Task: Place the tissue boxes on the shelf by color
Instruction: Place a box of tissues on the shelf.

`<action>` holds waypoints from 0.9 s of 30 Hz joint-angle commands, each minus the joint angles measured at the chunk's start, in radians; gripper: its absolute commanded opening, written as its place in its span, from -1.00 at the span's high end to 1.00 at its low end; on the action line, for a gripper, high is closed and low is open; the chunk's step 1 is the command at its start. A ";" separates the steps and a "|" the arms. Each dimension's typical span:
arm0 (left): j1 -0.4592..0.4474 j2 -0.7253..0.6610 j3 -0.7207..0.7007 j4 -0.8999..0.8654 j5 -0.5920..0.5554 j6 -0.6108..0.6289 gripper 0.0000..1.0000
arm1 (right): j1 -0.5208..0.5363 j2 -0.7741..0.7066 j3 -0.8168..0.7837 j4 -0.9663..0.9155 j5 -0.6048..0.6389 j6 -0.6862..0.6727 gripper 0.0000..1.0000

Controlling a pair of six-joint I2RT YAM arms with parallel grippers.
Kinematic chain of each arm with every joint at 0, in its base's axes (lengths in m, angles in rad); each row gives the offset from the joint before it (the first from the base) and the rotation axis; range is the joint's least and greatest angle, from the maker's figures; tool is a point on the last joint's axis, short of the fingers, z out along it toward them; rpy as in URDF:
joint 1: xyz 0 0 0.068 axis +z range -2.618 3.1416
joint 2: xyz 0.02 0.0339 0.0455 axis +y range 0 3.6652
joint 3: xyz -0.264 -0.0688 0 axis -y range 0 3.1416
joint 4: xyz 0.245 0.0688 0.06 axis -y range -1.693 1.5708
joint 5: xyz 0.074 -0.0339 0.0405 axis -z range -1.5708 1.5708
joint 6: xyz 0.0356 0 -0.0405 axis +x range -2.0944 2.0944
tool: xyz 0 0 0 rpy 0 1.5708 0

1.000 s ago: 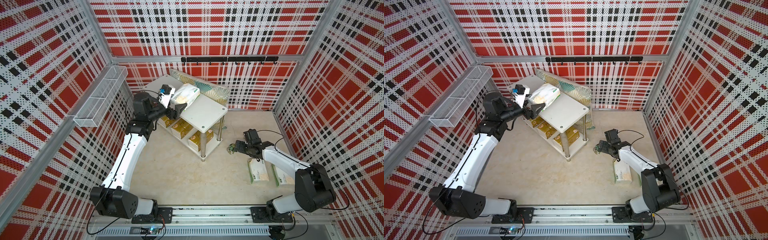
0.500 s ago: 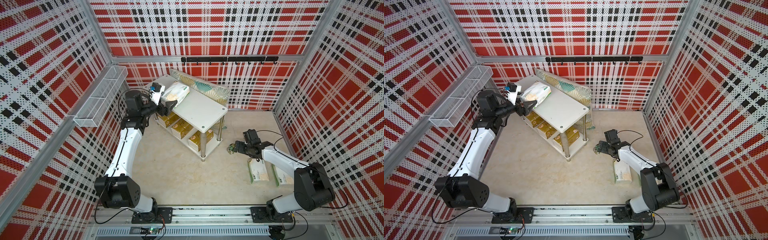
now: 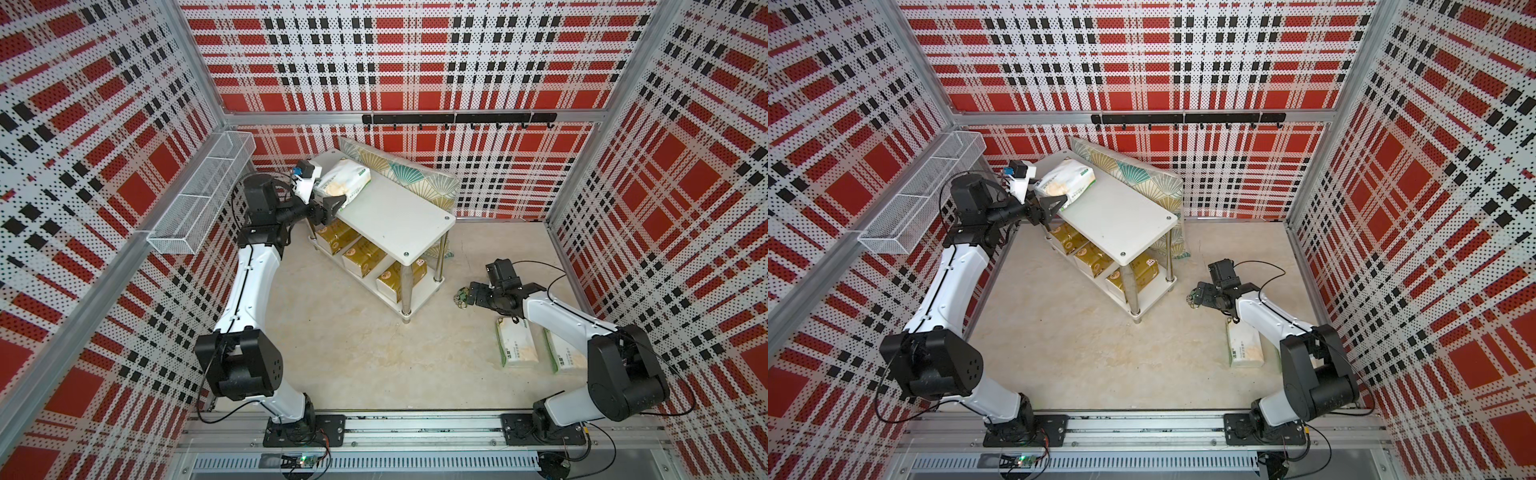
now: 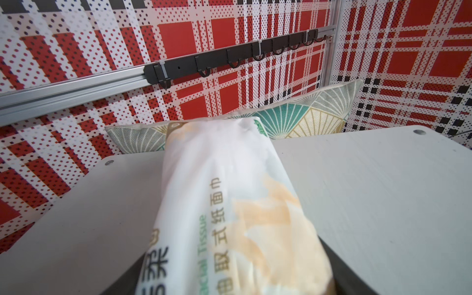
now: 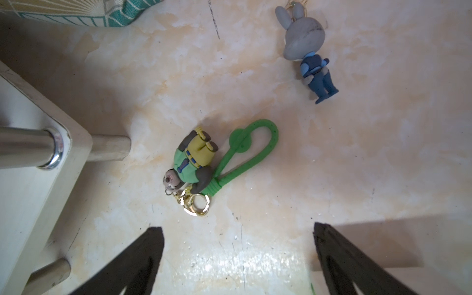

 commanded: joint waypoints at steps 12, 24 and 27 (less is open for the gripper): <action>0.077 0.130 0.192 -0.002 0.070 0.022 -0.56 | 0.037 0.047 0.010 0.008 0.002 -0.007 -1.00; 0.107 0.228 0.302 -0.002 0.087 0.001 -0.56 | 0.060 0.089 0.032 0.013 0.003 -0.006 -1.00; 0.116 0.259 0.342 -0.002 0.091 -0.010 -0.55 | 0.064 0.087 0.031 0.010 0.005 -0.005 -1.00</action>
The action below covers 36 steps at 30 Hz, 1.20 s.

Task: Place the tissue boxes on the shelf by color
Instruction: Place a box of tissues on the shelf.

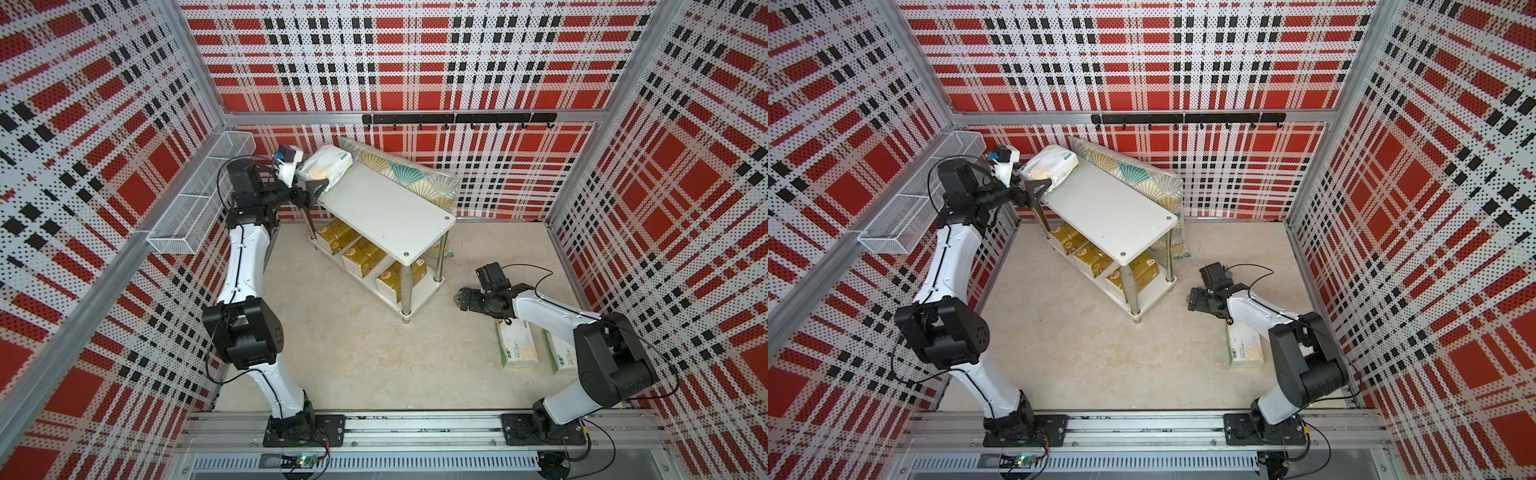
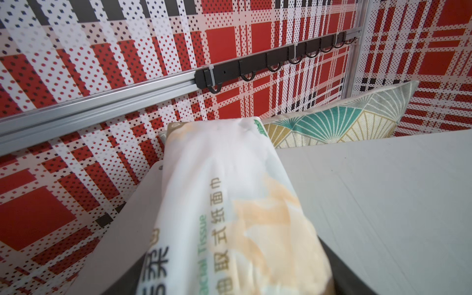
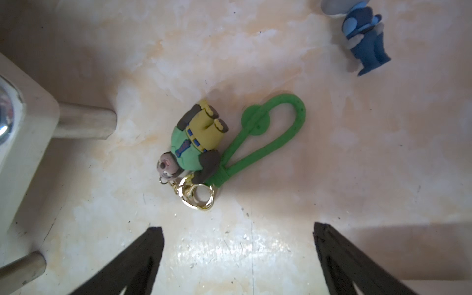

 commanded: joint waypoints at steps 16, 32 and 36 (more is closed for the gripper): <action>0.058 0.107 0.093 0.065 0.058 -0.065 -0.54 | 0.034 0.036 0.050 -0.012 0.021 -0.003 -1.00; 0.060 0.169 0.150 0.113 0.059 -0.130 -0.78 | 0.064 0.075 0.068 -0.008 0.023 0.006 -1.00; 0.060 0.167 0.138 0.117 0.053 -0.129 -0.88 | 0.068 0.085 0.070 -0.001 0.021 0.006 -1.00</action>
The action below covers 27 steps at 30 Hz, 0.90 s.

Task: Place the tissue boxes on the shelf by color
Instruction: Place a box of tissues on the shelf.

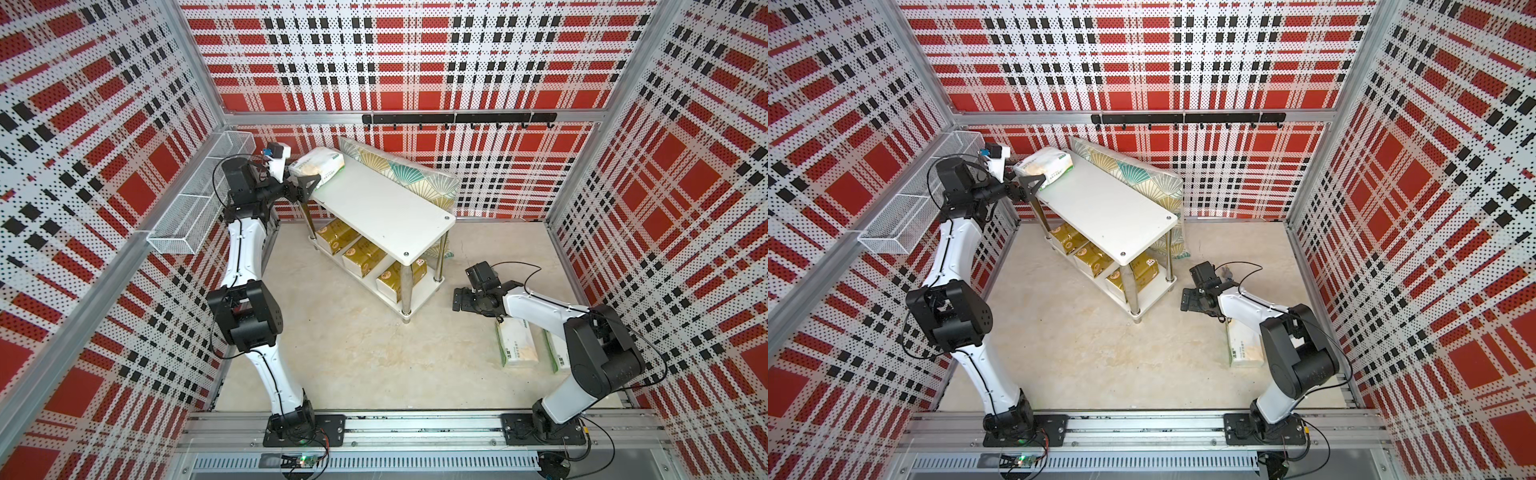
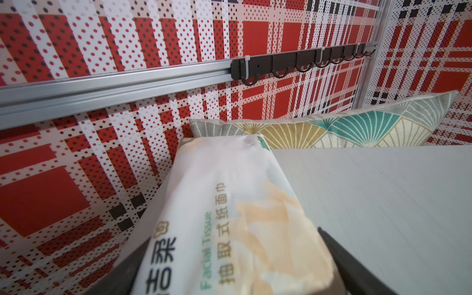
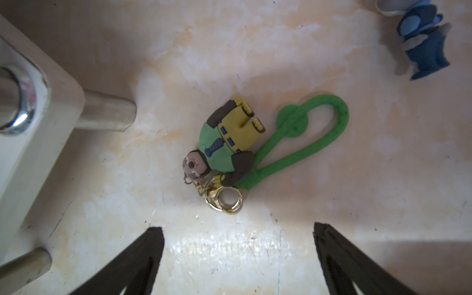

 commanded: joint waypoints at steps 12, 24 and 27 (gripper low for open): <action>0.015 -0.054 -0.082 0.189 -0.023 -0.106 -0.98 | 0.015 0.019 0.017 0.008 0.008 0.000 -1.00; 0.026 -0.090 -0.118 0.252 -0.027 -0.150 -0.98 | 0.024 0.026 0.016 0.015 0.006 0.003 -1.00; 0.028 -0.102 -0.136 0.262 -0.023 -0.153 -0.98 | 0.026 0.029 0.016 0.018 0.005 0.004 -1.00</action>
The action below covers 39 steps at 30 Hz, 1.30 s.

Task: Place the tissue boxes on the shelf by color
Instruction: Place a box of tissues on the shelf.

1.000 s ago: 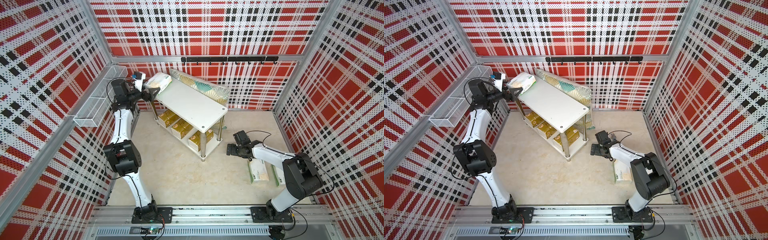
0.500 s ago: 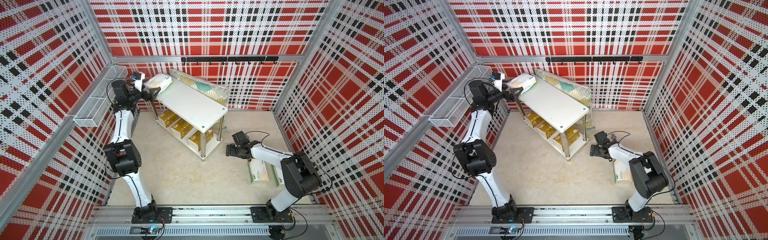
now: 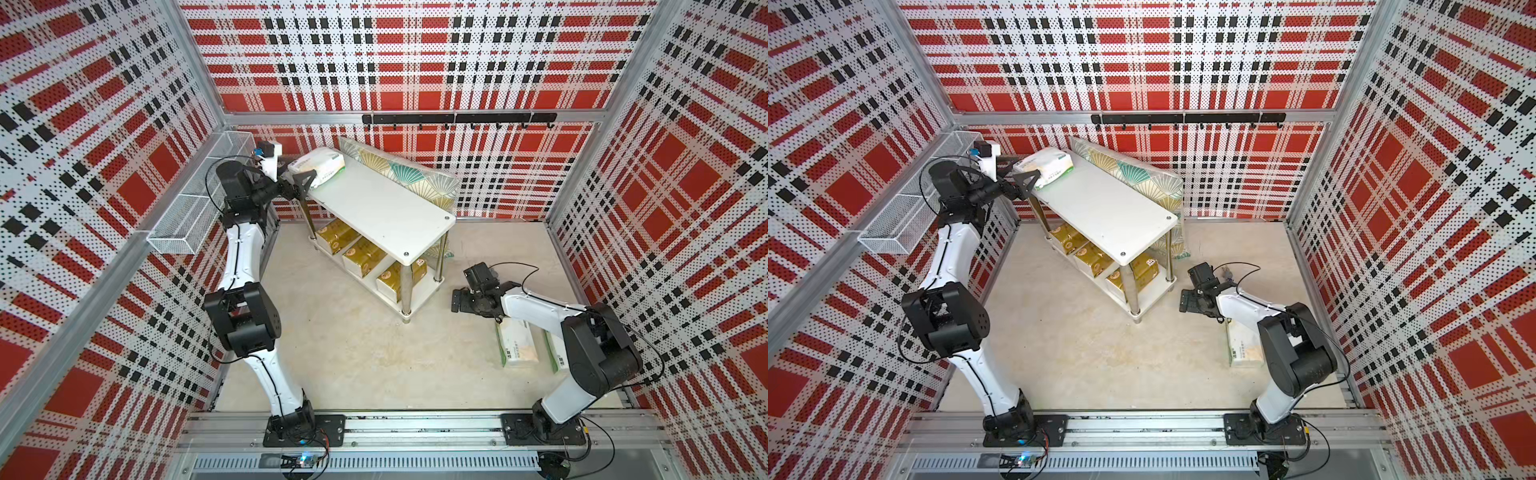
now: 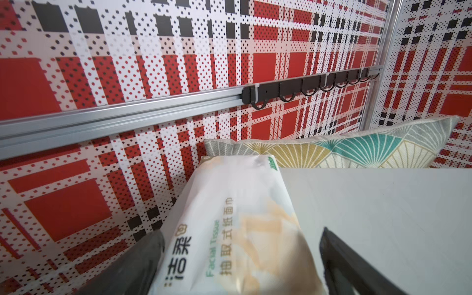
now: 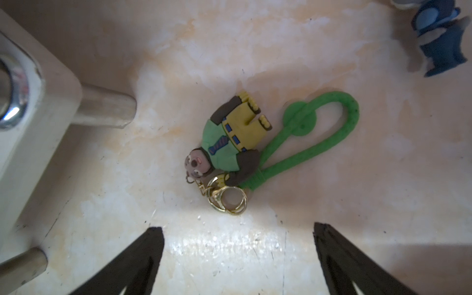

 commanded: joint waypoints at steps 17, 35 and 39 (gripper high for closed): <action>0.031 -0.140 -0.167 0.198 -0.108 -0.086 -0.98 | 0.017 0.000 0.005 0.009 0.004 -0.006 -1.00; 0.116 -0.252 -0.369 0.191 -0.130 -0.073 -0.77 | 0.027 0.022 0.019 0.021 -0.017 -0.013 -1.00; 0.099 -0.219 -0.357 0.192 -0.169 -0.073 -0.75 | 0.027 0.021 0.014 0.021 -0.014 -0.012 -1.00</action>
